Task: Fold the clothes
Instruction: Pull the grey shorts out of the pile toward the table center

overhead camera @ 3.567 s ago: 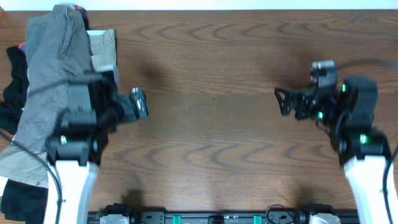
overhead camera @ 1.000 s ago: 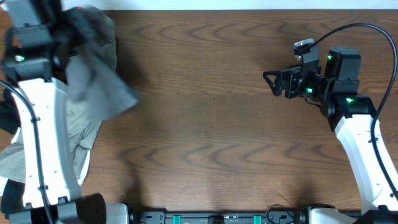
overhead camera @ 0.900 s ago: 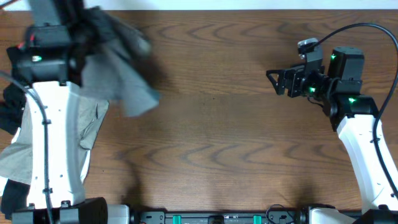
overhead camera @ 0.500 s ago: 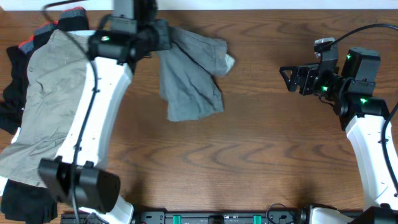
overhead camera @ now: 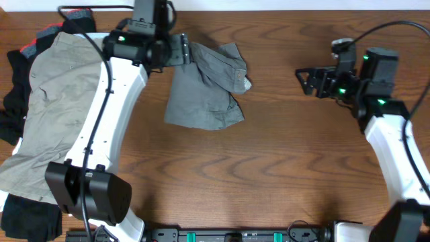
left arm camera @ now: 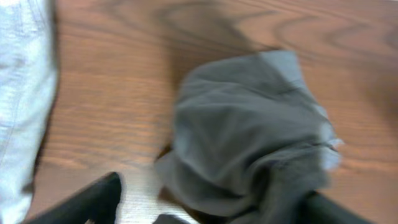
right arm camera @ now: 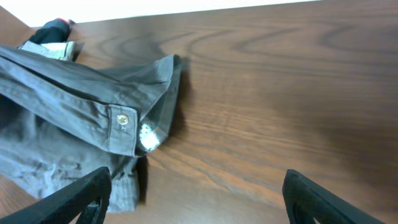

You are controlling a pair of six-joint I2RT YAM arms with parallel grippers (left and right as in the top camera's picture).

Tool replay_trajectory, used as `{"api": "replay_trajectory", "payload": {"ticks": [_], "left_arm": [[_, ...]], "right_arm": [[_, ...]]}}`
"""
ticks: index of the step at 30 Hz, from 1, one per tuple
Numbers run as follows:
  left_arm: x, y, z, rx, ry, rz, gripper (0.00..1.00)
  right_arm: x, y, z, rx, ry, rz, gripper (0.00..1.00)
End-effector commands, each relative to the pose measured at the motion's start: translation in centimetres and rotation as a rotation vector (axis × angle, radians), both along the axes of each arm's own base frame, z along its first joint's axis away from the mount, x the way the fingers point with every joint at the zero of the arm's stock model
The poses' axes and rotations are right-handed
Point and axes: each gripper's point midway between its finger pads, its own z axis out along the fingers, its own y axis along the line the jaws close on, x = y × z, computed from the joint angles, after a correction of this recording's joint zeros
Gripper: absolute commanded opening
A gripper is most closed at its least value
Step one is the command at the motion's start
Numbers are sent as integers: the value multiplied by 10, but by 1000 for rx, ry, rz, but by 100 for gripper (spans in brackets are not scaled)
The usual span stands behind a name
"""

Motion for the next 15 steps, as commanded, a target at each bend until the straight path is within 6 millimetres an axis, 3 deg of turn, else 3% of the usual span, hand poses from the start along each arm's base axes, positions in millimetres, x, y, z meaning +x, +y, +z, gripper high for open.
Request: {"api": "replay_trajectory", "payload": {"ticks": [1, 9, 12, 15], "left_arm": [[2, 34, 17, 29, -40, 99, 93], [-16, 62, 59, 17, -118, 159, 96], [-21, 63, 61, 17, -114, 159, 96], [-24, 63, 57, 21, -95, 159, 96]], "right_arm": [[10, 30, -17, 57, 52, 34, 84], [26, 128, -68, 112, 63, 195, 80], [33, 159, -81, 166, 43, 218, 78], [35, 175, -93, 219, 66, 209, 75]]}}
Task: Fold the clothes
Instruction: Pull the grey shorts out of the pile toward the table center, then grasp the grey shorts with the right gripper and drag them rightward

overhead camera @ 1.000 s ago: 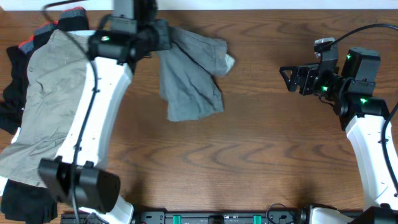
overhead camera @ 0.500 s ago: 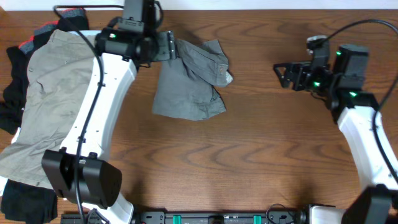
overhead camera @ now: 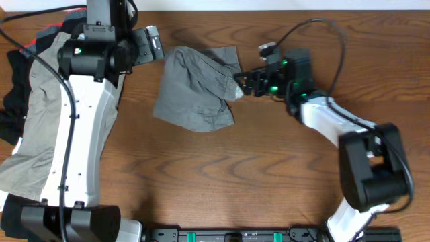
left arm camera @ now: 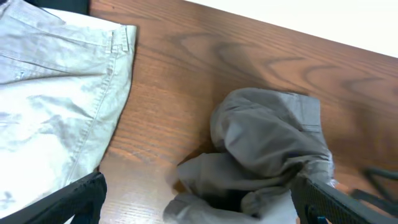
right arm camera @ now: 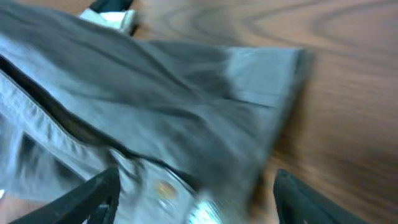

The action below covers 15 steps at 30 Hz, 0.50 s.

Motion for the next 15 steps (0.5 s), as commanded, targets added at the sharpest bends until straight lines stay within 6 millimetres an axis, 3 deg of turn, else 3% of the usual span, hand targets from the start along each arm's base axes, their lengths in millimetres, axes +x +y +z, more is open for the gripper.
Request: {"api": "replay_trajectory", "payload": {"ticks": [1, 10, 15], "left_arm": [[-1, 3, -1, 8, 14, 14, 96], [-2, 4, -2, 16, 20, 11, 96], [-2, 4, -2, 16, 20, 11, 96]], "right_arm": [[-1, 14, -12, 63, 86, -26, 75], [-4, 16, -17, 59, 103, -17, 73], [-2, 24, -14, 64, 96, -44, 65]]}}
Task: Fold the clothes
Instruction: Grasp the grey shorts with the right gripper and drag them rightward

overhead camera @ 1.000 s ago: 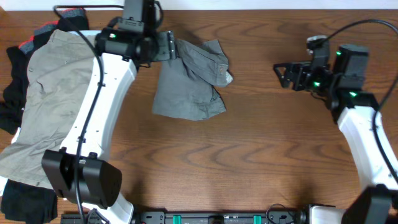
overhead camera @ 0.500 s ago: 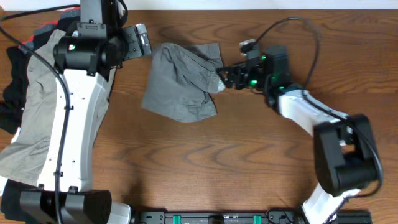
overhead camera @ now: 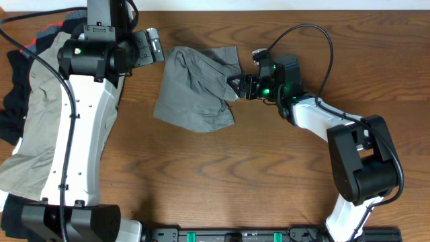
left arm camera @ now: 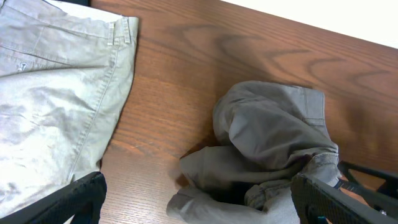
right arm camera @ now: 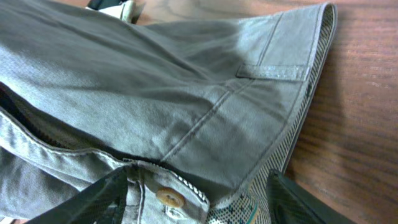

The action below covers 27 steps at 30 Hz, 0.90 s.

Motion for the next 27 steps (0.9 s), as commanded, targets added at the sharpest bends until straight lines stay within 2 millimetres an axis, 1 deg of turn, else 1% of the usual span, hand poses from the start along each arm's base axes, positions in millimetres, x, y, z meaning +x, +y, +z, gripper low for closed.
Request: {"api": "replay_trajectory", "payload": {"ticks": [1, 3, 6, 7, 9, 11, 12, 15, 17, 20, 23, 27], "left_arm": [[2, 3, 2, 10, -4, 8, 96], [2, 3, 2, 10, -4, 9, 96], [2, 3, 2, 10, -5, 8, 96], [2, 3, 2, 10, -4, 9, 96], [2, 3, 2, 10, -4, 9, 96], [2, 3, 2, 10, -5, 9, 96], [2, 3, 2, 10, -5, 9, 96], [2, 3, 2, 10, -8, 9, 96], [2, 3, 2, 10, -8, 9, 96], [2, 3, 2, 10, -8, 9, 96], [2, 3, 2, 14, -8, 3, 96], [2, 3, 2, 22, -8, -5, 96]], "right_arm": [[2, 12, 5, 7, -5, -29, 63], [3, 18, 9, 11, -26, -39, 59], [5, 28, 11, 23, -52, -40, 56], [5, 31, 10, 33, -50, -41, 56], [5, 30, 4, 25, -35, -49, 54], [7, 21, -7, -8, -8, -86, 59], [10, 14, -9, -18, 0, -105, 63], [17, -2, -11, -20, 8, -138, 71], [22, -13, -12, -23, 14, -162, 75], [25, -26, -17, -32, 32, -189, 78], [23, -24, -25, -39, 52, -185, 78], [20, -8, -39, -6, 84, -186, 77]]}}
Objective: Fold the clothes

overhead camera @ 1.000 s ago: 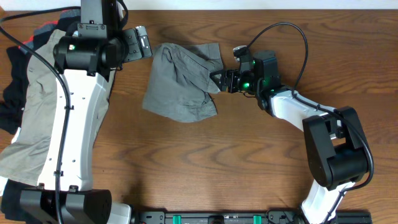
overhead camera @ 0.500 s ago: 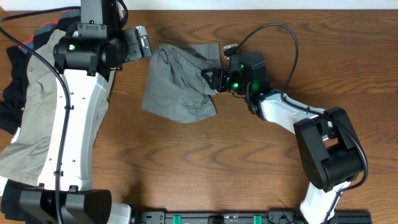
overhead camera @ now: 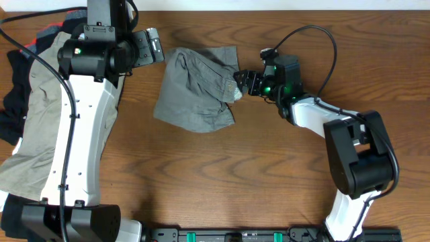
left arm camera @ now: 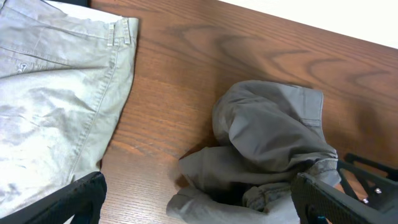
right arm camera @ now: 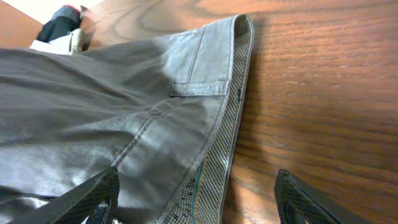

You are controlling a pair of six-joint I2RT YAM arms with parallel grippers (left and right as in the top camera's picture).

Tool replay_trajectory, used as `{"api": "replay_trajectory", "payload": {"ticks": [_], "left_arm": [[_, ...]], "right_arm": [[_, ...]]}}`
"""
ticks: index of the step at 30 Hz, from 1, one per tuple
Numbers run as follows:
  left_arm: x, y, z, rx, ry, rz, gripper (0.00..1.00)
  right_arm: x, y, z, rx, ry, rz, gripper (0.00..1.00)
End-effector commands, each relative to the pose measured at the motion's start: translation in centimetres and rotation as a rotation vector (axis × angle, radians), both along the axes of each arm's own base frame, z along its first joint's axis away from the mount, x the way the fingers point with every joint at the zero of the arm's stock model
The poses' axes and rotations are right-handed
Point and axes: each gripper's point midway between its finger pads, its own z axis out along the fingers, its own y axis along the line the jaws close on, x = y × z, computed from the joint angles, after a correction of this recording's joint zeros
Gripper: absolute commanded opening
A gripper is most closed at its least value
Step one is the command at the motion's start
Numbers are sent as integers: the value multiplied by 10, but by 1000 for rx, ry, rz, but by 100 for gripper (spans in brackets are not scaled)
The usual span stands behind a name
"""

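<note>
Crumpled grey shorts (overhead camera: 196, 89) lie on the wooden table at the back centre. My left gripper (overhead camera: 152, 46) hangs open a little to their left, with nothing in it. In the left wrist view the shorts (left arm camera: 267, 140) bulge ahead of the gripper (left arm camera: 199, 202), whose fingers (left arm camera: 69, 198) stand wide apart. My right gripper (overhead camera: 244, 81) is open at the shorts' right edge. In the right wrist view the patterned inside of the waistband (right arm camera: 214, 168) runs between the spread fingertips (right arm camera: 84, 198) of the gripper (right arm camera: 199, 199).
Pale khaki trousers (overhead camera: 41, 114) spread over the table's left side, also in the left wrist view (left arm camera: 53, 93). Dark garments (overhead camera: 12, 111) lie under and beside them. The table's far edge (overhead camera: 269, 8) runs close behind the shorts.
My right gripper has shifted slightly to the right along the waistband; the button it faced is out of its view and more bare table shows. The left arm and the shorts have not moved.
First my left gripper was at the shorts' top left edge, fabric between its fingers, and the right gripper was open far to the right. Then the left gripper stood open off to the left, and the right gripper was at the waistband, where it stays.
</note>
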Motion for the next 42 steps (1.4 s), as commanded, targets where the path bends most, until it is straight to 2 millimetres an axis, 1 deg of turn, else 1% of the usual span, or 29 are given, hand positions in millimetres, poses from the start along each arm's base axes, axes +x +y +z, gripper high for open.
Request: {"api": "replay_trajectory", "payload": {"ticks": [1, 4, 6, 7, 9, 10, 11, 12, 13, 14, 17, 19, 21, 25, 29, 31, 35, 39, 42], "left_arm": [[2, 3, 2, 19, -7, -2, 96], [2, 3, 2, 20, -7, -2, 96], [2, 3, 2, 20, -6, -2, 96], [2, 3, 2, 20, -6, -2, 96], [2, 3, 2, 19, -7, -2, 96], [2, 3, 2, 19, -7, -2, 96], [2, 3, 2, 19, -7, -2, 96], [2, 3, 2, 19, -7, -2, 96], [2, 3, 2, 19, -7, -2, 96], [2, 3, 2, 19, -7, -2, 96], [2, 3, 2, 20, -7, -2, 96], [2, 3, 2, 20, -8, -3, 96], [3, 3, 3, 19, -13, -3, 96], [4, 3, 4, 19, -17, -3, 96], [4, 3, 5, 28, -20, -15, 96], [5, 3, 5, 28, -25, -15, 96], [8, 3, 8, 27, -39, -15, 96], [9, 2, 9, 25, -46, -15, 96], [8, 2, 7, 26, -38, -17, 96]], "right_arm": [[-4, 19, -20, 39, 53, -3, 77], [-6, 40, -21, 107, 41, 34, 76], [-6, 49, -14, 155, 15, 58, 73], [-5, 51, -10, 171, 9, 58, 71], [-1, 56, 3, 214, -18, 69, 56], [0, 59, 10, 238, -30, 81, 44], [3, 61, 18, 264, -41, 81, 24], [4, 63, 24, 280, -48, 85, 13], [5, 66, 31, 298, -63, 101, 6], [6, 69, 37, 310, -74, 121, 1], [8, 74, 53, 337, -96, 171, 1], [9, 75, 68, 362, -115, 216, 1], [11, 71, 85, 385, -136, 259, 1], [17, 51, 121, 383, -164, 303, 1], [24, 14, 153, 251, -201, 289, 1], [26, -9, 165, 136, -205, 242, 1], [25, -64, 186, -179, -191, 102, 1], [15, -97, 201, -344, -142, 5, 1], [8, -112, 200, -381, -89, -31, 1]]}}
